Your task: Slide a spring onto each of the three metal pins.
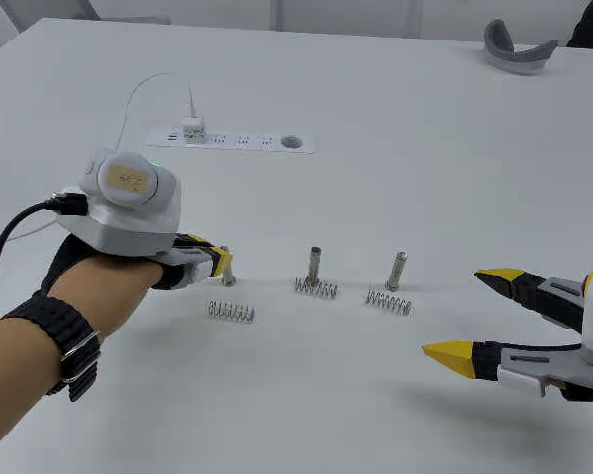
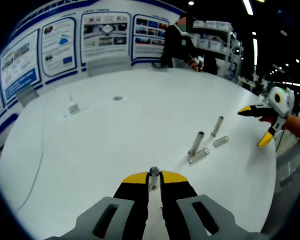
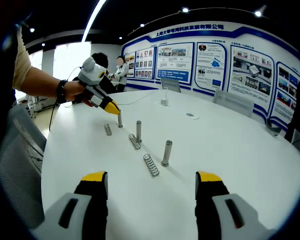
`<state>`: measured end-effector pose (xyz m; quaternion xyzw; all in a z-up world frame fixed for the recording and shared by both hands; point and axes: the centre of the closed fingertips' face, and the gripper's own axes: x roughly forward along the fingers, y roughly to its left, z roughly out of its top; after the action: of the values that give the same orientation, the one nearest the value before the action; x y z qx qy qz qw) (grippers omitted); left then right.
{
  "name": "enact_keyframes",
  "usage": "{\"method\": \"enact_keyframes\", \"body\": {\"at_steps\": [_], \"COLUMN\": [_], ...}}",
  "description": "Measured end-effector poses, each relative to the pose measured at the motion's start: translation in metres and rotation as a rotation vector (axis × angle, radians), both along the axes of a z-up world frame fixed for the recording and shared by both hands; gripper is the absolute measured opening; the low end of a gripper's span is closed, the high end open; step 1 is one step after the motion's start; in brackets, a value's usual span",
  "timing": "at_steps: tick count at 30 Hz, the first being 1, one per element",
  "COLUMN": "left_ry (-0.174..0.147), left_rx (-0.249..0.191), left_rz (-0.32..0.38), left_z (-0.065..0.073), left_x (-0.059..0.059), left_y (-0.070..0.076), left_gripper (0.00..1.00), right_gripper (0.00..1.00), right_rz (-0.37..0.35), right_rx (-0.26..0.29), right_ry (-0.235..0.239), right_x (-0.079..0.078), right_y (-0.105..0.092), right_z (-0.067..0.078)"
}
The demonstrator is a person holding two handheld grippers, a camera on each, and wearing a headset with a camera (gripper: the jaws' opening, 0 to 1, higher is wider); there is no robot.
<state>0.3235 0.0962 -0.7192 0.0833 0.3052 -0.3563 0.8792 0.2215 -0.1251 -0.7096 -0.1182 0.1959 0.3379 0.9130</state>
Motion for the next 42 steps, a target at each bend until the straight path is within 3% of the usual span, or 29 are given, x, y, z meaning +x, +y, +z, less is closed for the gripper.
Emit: {"method": "enact_keyframes", "body": {"at_steps": [15,22,32,42], "left_ry": [-0.042,-0.055,-0.086,-0.128], "left_rx": [0.001,-0.015,-0.065,-0.115], "left_rz": [-0.028,-0.034,-0.039,-0.053], "left_z": [-0.001,0.001,0.014,0.027], "left_x": [0.000,-0.002,-0.005,-0.015], "left_y": [-0.003,-0.004,-0.002,0.010], "left_gripper": [0.09,0.15,0.24,0.31], "right_gripper": [0.73,0.73,0.73,0.72], "right_rz": [0.002,0.003,0.004,0.008], "right_rx": [-0.007,-0.006,-0.004,-0.005], "right_ry": [0.004,0.002,-0.001,-0.009], "right_x": [0.000,0.000,0.000,0.000], "right_y": [0.001,0.002,0.003,0.004], "right_z": [-0.001,-0.001,0.001,0.004]}}
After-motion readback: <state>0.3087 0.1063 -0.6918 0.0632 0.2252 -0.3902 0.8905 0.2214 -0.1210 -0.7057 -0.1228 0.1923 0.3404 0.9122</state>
